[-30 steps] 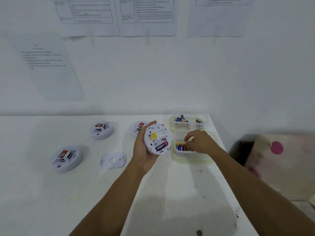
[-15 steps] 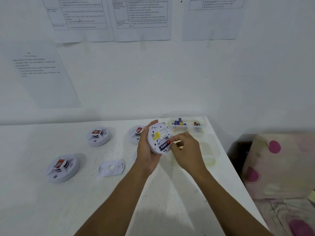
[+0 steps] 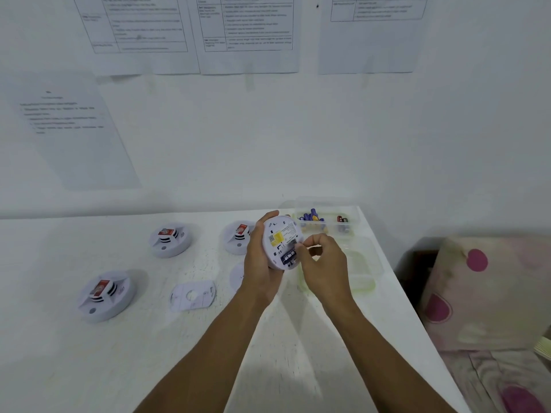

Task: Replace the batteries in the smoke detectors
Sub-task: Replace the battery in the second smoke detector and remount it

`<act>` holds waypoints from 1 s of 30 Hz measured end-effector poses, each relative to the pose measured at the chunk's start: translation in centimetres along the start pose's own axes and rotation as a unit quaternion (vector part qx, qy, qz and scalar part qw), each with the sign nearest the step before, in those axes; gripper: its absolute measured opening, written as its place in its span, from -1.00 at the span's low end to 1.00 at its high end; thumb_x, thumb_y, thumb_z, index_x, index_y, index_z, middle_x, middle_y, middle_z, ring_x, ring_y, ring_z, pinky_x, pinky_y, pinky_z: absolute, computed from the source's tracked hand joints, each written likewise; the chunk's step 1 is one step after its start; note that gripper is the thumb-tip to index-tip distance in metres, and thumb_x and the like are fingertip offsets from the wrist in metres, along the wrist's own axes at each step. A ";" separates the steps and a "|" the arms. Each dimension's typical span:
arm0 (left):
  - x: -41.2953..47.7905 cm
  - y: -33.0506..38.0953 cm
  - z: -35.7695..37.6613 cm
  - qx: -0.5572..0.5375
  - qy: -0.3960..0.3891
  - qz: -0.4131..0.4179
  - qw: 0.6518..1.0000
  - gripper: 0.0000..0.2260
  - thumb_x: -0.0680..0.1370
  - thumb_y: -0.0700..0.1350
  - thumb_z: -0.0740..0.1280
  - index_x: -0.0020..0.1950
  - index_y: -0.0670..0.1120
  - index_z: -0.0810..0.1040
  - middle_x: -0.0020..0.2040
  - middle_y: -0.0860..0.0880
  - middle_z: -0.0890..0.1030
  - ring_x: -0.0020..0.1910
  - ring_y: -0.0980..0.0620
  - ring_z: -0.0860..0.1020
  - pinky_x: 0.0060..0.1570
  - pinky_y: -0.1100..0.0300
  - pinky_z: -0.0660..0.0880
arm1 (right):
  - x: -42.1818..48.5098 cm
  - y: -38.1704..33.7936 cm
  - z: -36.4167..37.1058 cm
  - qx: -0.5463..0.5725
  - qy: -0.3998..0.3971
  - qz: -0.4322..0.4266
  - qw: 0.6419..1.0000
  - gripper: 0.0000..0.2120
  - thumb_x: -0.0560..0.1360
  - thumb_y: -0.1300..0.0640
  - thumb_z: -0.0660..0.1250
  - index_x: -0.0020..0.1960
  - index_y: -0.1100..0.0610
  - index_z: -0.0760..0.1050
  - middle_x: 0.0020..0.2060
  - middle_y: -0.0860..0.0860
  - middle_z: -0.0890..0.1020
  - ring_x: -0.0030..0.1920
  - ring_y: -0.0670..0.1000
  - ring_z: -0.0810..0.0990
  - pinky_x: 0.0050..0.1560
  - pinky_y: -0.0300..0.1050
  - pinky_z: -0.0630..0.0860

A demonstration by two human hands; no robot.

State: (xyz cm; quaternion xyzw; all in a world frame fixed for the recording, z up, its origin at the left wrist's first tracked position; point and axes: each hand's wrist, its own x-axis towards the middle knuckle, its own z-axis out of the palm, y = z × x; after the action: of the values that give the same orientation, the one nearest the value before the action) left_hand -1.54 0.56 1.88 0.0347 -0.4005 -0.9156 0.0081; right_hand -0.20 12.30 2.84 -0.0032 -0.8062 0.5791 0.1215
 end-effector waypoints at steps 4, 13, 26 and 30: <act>0.1 -0.3 -0.1 -0.008 -0.001 -0.004 1.000 -0.71 0.65 0.06 0.10 0.20 0.01 0.55 0.16 -0.09 0.62 0.13 -0.11 0.56 0.12 -0.07 0.49 | 0.4 -0.4 -0.7 0.014 -0.011 -0.053 0.998 -0.89 0.46 0.22 0.44 -0.19 0.10 0.52 -0.26 -0.10 0.63 -0.21 -0.14 0.59 -0.23 -0.42 0.45; 0.7 -0.2 -0.7 -0.042 0.008 -0.005 0.999 -0.68 0.63 0.07 0.13 0.25 -0.03 0.53 0.23 -0.11 0.58 0.24 -0.12 0.52 0.28 -0.11 0.41 | 7.2 2.2 -7.2 -0.247 -0.165 -0.023 0.954 -0.91 0.40 0.14 0.51 -0.19 0.07 0.59 -0.26 -0.06 0.66 -0.21 -0.07 0.62 -0.22 -0.34 0.48; 1.4 -0.7 -1.2 -0.046 0.007 -0.013 0.999 -0.69 0.60 0.06 0.17 0.24 -0.03 0.54 0.27 -0.12 0.56 0.29 -0.14 0.49 0.37 -0.17 0.34 | 8.4 4.9 -5.2 -0.341 -0.238 0.034 0.909 -0.86 0.43 0.13 0.48 -0.28 -0.01 0.60 -0.28 -0.08 0.67 -0.26 -0.10 0.62 -0.27 -0.27 0.46; 2.3 -0.6 -1.3 -0.051 0.009 -0.020 0.998 -0.69 0.65 0.06 0.11 0.20 -0.02 0.56 0.25 -0.12 0.57 0.28 -0.15 0.50 0.39 -0.20 0.32 | 8.6 4.7 -5.5 -0.334 -0.257 0.036 0.906 -0.87 0.47 0.15 0.43 -0.23 -0.02 0.60 -0.31 -0.11 0.67 -0.23 -0.11 0.65 -0.22 -0.25 0.51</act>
State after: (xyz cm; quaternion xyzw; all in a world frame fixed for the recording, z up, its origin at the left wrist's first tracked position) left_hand -3.68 -0.07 0.44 0.0500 -0.3527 -0.9344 -0.0049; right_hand -8.06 20.26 1.76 0.0766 -0.9551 0.2603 -0.1191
